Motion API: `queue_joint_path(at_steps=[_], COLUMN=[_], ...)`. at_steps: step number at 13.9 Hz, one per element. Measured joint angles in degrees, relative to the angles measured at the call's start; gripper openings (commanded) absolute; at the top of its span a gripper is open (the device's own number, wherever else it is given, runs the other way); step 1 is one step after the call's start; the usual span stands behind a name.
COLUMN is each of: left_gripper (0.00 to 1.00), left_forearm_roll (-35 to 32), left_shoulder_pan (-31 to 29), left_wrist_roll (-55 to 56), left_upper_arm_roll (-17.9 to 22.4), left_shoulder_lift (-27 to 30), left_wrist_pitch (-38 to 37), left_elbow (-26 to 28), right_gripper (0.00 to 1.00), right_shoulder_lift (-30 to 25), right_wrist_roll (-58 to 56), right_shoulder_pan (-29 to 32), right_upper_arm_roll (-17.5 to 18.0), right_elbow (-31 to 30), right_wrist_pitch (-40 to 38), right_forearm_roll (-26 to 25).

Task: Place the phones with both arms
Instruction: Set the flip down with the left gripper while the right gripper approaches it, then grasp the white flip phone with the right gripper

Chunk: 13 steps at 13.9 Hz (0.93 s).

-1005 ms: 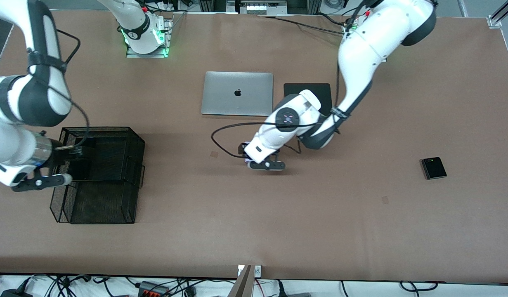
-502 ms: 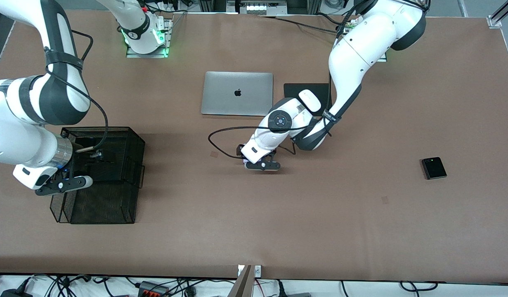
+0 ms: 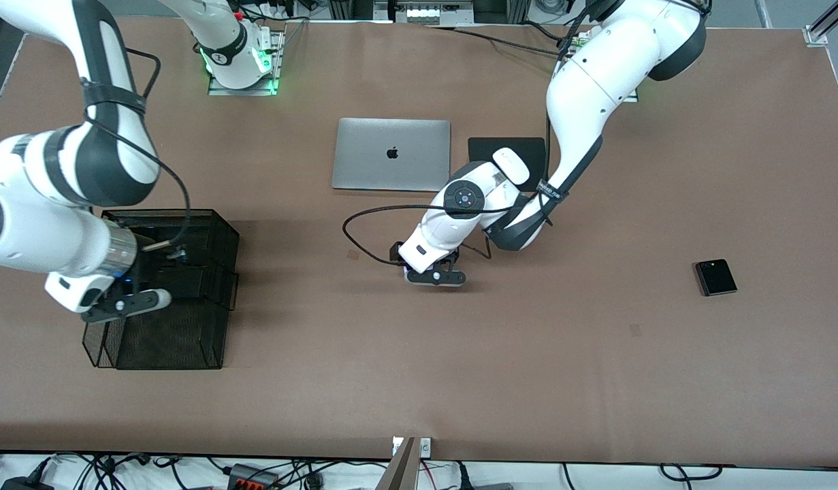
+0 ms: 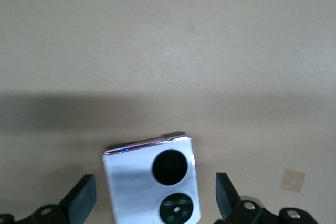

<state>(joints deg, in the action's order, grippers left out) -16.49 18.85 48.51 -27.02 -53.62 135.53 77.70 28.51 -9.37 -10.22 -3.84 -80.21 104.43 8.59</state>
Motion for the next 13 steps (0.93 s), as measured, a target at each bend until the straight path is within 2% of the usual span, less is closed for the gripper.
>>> queue_joint_path(at_steps=[2, 5, 7, 10, 13], left_gripper=[1.00, 1.00, 1.00, 1.00, 1.00], left_forearm_roll=[-0.7, -3.8, -4.2, -8.7, -10.8], left_shoulder_pan=[-1.8, -7.4, -11.7, -17.5, -23.7], left_wrist_roll=[-0.2, -5.5, -10.0, -16.1, -22.3], left_upper_arm_roll=[0.3, 0.5, 0.7, 0.8, 1.1], left_shoulder_lift=[3.1, 7.4, 9.1, 10.4, 11.0], left_wrist_pitch=[-8.6, -19.4, -24.6, -31.5, -34.3], left_elbow=[-0.6, -0.7, -0.7, -0.7, -0.7], right_gripper=[1.00, 1.00, 1.00, 1.00, 1.00], right_shoulder_lift=[1.4, 3.4, 4.7, 7.9, 12.4], right_wrist_roll=[-0.1, -0.1, 0.2, 1.1, 4.8], right_shoulder_pan=[-2.1, -6.0, -9.0, -14.0, -20.3], right_upper_arm_roll=[0.1, 0.1, 0.2, 0.5, 1.0], right_elbow=[-0.1, -0.1, -0.1, -0.3, -0.4], right_wrist_pitch=[3.0, 7.0, 9.5, 15.6, 24.4], right_forearm_roll=[0.0, 0.0, 0.0, 0.1, 0.1])
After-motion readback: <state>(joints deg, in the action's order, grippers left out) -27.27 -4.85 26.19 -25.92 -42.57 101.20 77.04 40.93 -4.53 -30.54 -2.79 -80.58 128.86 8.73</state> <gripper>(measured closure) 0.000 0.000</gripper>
